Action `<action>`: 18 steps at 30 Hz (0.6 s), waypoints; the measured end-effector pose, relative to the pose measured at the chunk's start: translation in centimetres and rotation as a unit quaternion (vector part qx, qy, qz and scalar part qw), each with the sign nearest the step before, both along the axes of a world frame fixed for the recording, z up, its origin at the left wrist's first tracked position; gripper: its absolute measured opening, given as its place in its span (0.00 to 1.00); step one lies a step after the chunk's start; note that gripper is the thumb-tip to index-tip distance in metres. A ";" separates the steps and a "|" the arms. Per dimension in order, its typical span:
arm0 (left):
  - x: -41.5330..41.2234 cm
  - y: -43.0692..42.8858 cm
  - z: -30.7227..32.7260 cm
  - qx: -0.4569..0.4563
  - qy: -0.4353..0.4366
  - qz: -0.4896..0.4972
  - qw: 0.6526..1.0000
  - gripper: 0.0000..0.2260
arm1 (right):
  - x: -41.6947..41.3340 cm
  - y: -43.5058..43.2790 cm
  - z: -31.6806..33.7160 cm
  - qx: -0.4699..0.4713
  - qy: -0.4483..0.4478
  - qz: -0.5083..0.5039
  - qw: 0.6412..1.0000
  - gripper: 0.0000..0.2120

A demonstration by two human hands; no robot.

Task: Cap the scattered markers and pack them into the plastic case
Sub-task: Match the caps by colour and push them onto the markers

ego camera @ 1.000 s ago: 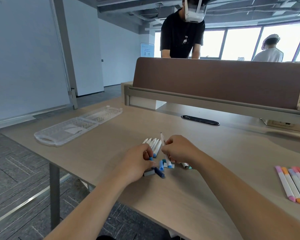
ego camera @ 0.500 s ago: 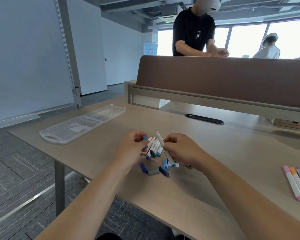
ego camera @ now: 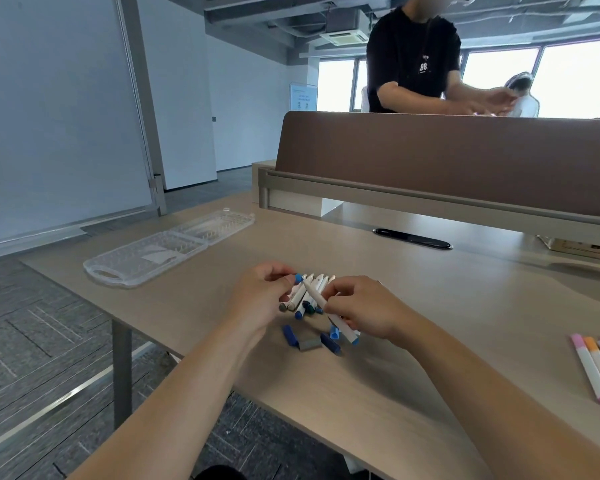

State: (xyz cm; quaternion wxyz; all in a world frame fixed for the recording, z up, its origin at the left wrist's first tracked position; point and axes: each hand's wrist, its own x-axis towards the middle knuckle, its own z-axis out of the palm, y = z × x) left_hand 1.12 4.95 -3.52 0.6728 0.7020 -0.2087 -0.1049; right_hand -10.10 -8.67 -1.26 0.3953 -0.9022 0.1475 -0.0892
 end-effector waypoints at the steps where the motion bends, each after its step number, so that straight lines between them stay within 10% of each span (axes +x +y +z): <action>1: 0.0 0.0 0.0 -0.004 0.000 -0.003 1.000 0.08 | 0.0 0.0 0.0 -0.001 0.002 0.002 1.000 0.05; 18: -1.2 -0.8 -0.2 -0.018 -0.004 0.015 1.000 0.10 | -0.3 0.1 1.8 -0.075 0.007 0.007 0.997 0.12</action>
